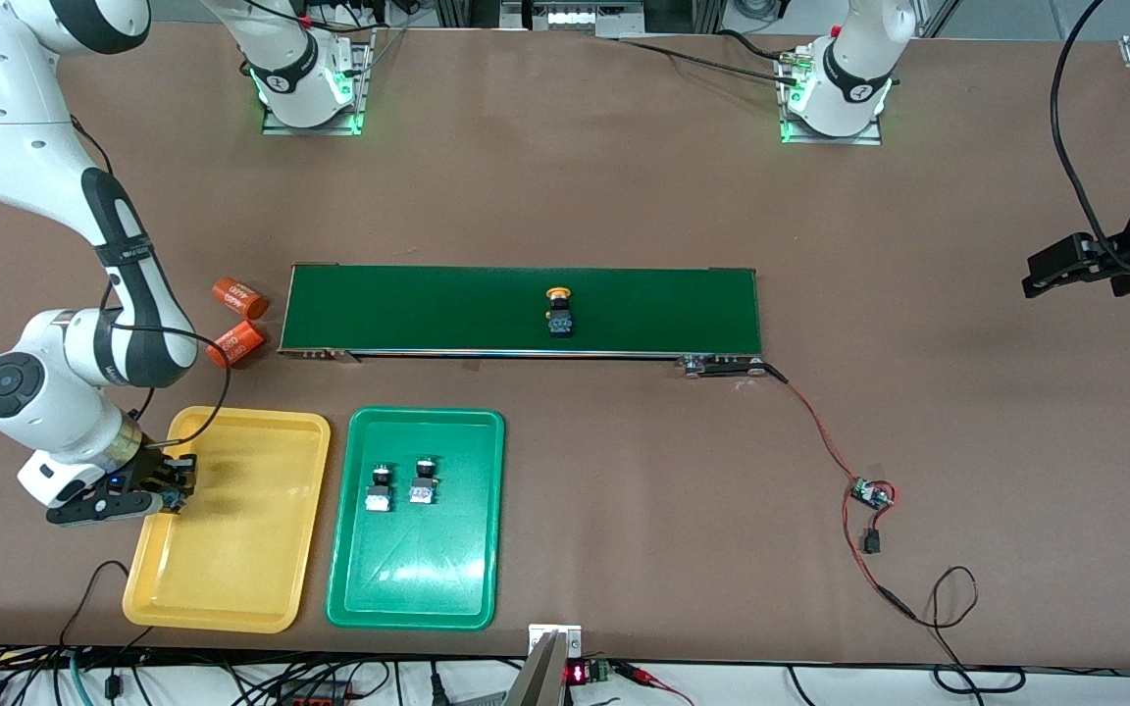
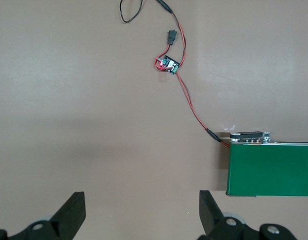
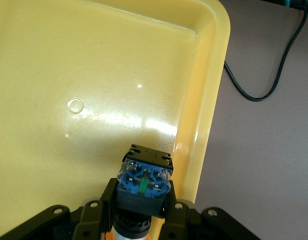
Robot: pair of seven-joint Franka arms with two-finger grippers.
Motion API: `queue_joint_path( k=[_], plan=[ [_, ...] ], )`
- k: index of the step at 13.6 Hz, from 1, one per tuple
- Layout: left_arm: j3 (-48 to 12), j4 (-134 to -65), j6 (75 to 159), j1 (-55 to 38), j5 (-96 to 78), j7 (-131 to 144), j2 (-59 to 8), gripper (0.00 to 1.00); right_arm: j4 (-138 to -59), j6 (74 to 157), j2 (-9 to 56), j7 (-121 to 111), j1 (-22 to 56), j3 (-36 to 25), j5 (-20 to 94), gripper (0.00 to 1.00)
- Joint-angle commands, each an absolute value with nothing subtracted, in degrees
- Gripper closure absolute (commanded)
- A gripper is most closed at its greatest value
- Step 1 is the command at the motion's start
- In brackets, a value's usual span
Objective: Sort buttons by color to trays
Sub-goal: 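Lower the button into the yellow tray and open the right gripper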
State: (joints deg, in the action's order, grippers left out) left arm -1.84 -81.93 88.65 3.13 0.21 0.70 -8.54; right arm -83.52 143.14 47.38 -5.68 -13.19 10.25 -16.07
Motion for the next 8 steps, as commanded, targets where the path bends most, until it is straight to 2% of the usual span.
queue_joint_path(
  k=[1,3,8],
  plan=[
    [-2.1,-83.1,89.3,3.5,0.1,-0.5,-7.3,0.0,-84.1,144.4,47.5,-5.6,-13.4,10.6,-16.3,0.22],
    [-2.1,-83.1,89.4,3.5,0.1,-0.5,-7.4,0.0,-84.1,144.6,47.6,-5.6,-13.2,10.6,-16.3,0.12],
    [-1.6,-83.1,89.4,3.5,0.1,-0.5,-7.7,0.0,-84.9,142.8,45.7,-4.2,-12.2,10.9,-16.0,0.08]
  ],
)
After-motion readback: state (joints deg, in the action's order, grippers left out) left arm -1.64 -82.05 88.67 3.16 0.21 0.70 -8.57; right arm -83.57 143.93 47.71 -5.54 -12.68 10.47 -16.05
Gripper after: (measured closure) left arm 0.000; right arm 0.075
